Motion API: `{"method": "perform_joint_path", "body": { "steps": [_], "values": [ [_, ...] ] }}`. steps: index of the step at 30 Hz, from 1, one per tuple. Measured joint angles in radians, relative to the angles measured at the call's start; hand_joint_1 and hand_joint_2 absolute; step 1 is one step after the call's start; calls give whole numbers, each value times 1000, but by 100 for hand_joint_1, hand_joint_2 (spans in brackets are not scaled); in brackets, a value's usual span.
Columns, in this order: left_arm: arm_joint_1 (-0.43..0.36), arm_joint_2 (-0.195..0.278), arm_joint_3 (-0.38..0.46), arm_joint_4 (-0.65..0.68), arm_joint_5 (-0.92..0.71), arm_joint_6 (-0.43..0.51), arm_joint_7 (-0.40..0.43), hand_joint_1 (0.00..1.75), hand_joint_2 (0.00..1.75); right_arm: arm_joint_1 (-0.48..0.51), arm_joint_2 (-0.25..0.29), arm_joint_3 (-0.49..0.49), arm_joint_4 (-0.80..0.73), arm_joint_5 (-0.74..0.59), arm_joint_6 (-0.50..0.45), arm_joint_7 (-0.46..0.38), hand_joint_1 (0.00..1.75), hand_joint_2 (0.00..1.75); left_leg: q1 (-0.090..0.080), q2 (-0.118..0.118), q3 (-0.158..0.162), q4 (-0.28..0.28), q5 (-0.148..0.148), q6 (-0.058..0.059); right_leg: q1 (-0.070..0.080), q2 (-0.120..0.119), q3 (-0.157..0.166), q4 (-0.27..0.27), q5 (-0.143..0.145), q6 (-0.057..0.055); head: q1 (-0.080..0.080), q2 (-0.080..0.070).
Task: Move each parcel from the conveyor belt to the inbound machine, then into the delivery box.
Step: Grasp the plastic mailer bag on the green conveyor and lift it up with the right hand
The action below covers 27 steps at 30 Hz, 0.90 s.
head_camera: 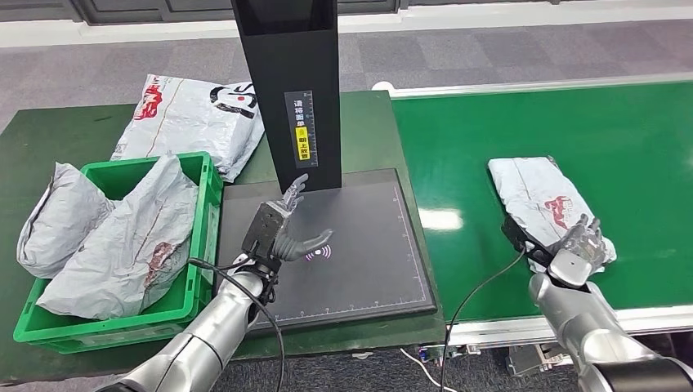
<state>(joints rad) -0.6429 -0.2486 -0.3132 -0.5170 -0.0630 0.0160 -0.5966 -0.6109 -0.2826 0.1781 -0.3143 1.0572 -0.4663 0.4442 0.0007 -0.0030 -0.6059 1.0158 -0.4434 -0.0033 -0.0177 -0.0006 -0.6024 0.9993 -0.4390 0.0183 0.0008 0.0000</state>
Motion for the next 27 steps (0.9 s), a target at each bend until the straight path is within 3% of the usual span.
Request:
{"method": "perform_joint_path", "body": {
  "steps": [9, 13, 14, 17, 18, 22, 27],
  "values": [
    [6, 17, 0, -3, 4, 2, -1, 0, 175, 5, 0, -35, 0, -6, 318, -28, 0, 175, 0, 0, 0, 0, 0, 0, 0, 0, 0, 0, 0, 0, 0, 0],
    [6, 20, 0, -3, 3, 2, -7, 0, 175, 6, 0, -52, 0, 11, 403, -17, 0, 175, 0, -1, 0, 0, 0, 0, 0, -1, 0, 0, 0, 0, 0, 0],
    [6, 20, 0, -2, 3, 2, -9, 0, 175, 4, 0, -55, 1, 15, 418, -14, 18, 175, 0, -1, 0, 0, 0, 0, 0, -1, 0, 0, 0, 0, 0, 0],
    [7, 20, 0, -2, 3, 2, -14, 0, 175, -1, 0, -67, 2, 16, 454, -13, 149, 175, 0, -1, 0, 0, 0, 0, 0, -1, 0, 0, 0, 0, 0, 0],
    [8, 20, 0, -2, 3, 2, -15, 0, 175, -3, 0, -71, 3, 13, 472, -20, 175, 175, 0, -1, 0, 0, 0, 0, 0, -1, 0, 0, 0, 0, 0, 0],
    [8, 20, 0, 0, 3, 2, -18, 0, 175, -8, 0, -98, 7, -4, 565, -68, 175, 175, 0, -1, 1, 0, 0, 0, 0, -2, 1, 0, 0, 0, 0, 0],
    [12, 22, 0, 1, 2, 2, -24, 0, 175, -10, -1, -136, 7, -3, 565, -93, 175, 175, 1, -1, 2, 0, 0, 0, 1, -1, 2, 0, 0, 0, 0, 0]
  ]
}}
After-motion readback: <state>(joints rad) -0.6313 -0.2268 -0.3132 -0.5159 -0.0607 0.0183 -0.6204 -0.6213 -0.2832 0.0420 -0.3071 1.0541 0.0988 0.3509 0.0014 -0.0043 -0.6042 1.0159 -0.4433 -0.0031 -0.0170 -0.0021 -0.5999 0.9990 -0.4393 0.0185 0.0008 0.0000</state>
